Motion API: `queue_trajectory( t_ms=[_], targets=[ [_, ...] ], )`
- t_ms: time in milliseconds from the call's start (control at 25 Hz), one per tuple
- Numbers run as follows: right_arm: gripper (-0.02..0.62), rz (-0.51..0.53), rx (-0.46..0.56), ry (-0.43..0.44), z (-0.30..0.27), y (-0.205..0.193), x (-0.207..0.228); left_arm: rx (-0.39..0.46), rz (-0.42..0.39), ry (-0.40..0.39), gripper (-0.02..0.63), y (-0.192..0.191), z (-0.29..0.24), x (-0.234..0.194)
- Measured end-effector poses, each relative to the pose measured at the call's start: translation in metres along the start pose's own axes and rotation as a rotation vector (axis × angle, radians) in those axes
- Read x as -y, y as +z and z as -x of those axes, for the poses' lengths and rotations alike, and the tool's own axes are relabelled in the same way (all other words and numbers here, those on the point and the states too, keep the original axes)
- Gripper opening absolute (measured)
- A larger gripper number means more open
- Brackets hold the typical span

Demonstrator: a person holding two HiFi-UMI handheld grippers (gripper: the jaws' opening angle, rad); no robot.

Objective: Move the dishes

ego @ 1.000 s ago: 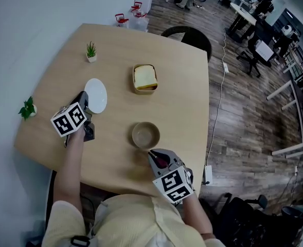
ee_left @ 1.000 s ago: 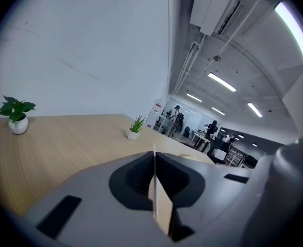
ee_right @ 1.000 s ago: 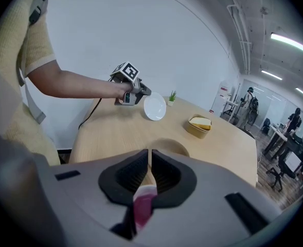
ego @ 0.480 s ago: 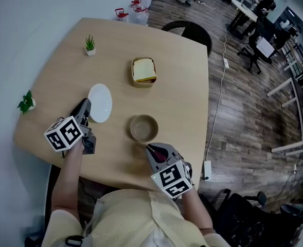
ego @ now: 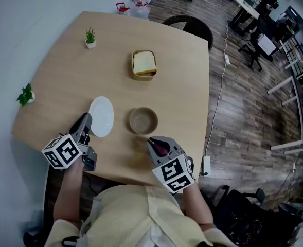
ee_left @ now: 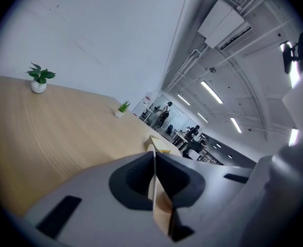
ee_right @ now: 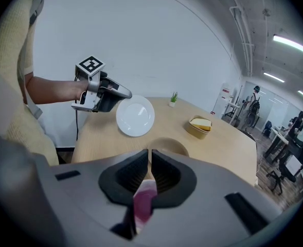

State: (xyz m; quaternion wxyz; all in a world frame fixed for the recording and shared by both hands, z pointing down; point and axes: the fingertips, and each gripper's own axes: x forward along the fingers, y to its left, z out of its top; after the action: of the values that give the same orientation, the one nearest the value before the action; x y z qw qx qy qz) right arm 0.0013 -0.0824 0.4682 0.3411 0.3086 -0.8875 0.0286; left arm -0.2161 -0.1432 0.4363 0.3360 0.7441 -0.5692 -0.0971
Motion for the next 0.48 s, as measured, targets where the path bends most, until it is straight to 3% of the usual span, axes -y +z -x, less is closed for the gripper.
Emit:
queue_trajectory(
  t_ms=[480],
  targets=[
    [0.034, 0.014, 0.009, 0.013, 0.001, 0.002, -0.002, -0.104, 0.043, 0.003, 0.025, -0.051, 0.028, 0.006]
  ],
)
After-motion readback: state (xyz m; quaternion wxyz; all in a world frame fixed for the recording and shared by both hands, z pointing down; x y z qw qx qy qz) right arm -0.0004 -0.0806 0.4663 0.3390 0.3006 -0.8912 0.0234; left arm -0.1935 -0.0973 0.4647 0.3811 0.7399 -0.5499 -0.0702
